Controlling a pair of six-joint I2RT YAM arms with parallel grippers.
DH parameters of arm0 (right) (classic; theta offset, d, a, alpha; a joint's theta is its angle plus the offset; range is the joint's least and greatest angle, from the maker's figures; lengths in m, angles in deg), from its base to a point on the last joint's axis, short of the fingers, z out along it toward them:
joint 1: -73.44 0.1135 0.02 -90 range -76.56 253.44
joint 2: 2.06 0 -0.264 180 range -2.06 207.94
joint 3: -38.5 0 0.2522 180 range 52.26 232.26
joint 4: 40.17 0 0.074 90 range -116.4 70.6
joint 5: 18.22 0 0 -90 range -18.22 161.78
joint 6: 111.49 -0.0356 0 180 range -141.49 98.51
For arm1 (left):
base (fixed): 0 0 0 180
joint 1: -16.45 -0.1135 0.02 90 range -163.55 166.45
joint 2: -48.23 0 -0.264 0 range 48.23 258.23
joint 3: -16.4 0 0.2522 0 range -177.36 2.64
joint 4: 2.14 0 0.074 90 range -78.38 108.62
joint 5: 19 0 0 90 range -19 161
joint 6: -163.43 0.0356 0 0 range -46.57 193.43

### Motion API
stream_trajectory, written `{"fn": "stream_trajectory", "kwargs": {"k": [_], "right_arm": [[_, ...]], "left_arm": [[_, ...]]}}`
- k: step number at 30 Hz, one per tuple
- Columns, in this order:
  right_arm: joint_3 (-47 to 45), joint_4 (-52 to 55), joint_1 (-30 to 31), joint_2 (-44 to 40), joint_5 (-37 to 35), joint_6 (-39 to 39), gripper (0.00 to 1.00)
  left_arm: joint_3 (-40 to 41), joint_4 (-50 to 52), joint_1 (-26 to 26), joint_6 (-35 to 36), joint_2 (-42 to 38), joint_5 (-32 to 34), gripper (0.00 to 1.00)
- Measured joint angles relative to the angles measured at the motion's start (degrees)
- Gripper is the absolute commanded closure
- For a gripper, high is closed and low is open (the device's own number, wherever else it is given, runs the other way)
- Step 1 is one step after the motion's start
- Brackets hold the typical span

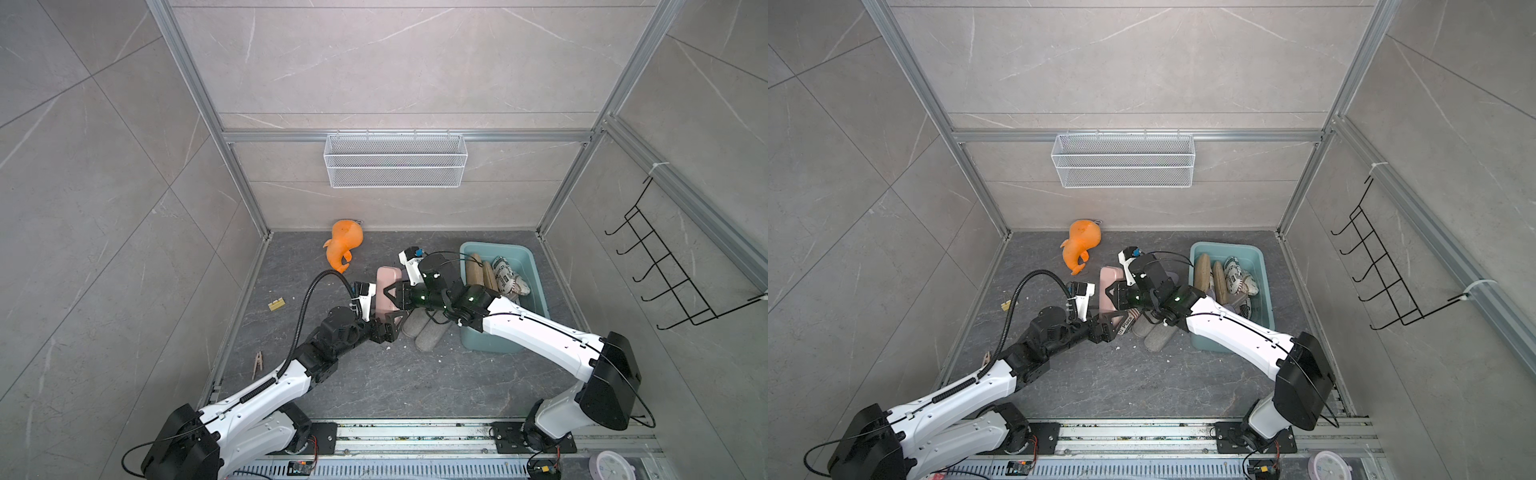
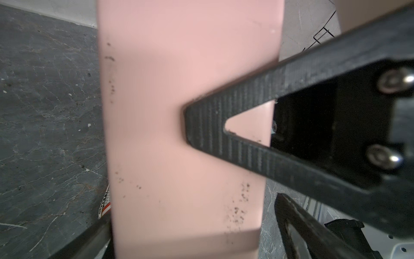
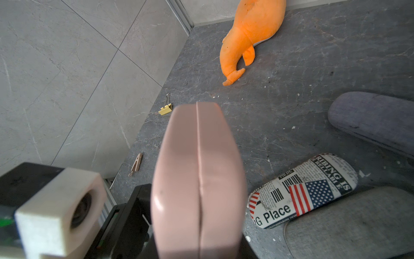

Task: Put the glasses cases into the storage boxes
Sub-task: Pick up the glasses case at the center of the board, then place the glasses case in the storage box.

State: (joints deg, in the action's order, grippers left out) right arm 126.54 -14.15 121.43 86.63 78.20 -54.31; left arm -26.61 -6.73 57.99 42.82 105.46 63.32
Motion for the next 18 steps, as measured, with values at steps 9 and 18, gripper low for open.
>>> {"fn": "stream_trajectory", "kwargs": {"k": [9, 18], "right_arm": [[3.5, 4.9, -0.1, -0.1, -6.0, 3.5, 0.75], [7.0, 20.8, -10.3, -10.8, -13.4, 10.4, 0.75]], "left_arm": [[2.2, 3.9, 0.0, 0.4, -7.5, 2.5, 0.03], [7.3, 10.2, 0.0, 0.2, -15.7, 9.0, 0.03]]}}
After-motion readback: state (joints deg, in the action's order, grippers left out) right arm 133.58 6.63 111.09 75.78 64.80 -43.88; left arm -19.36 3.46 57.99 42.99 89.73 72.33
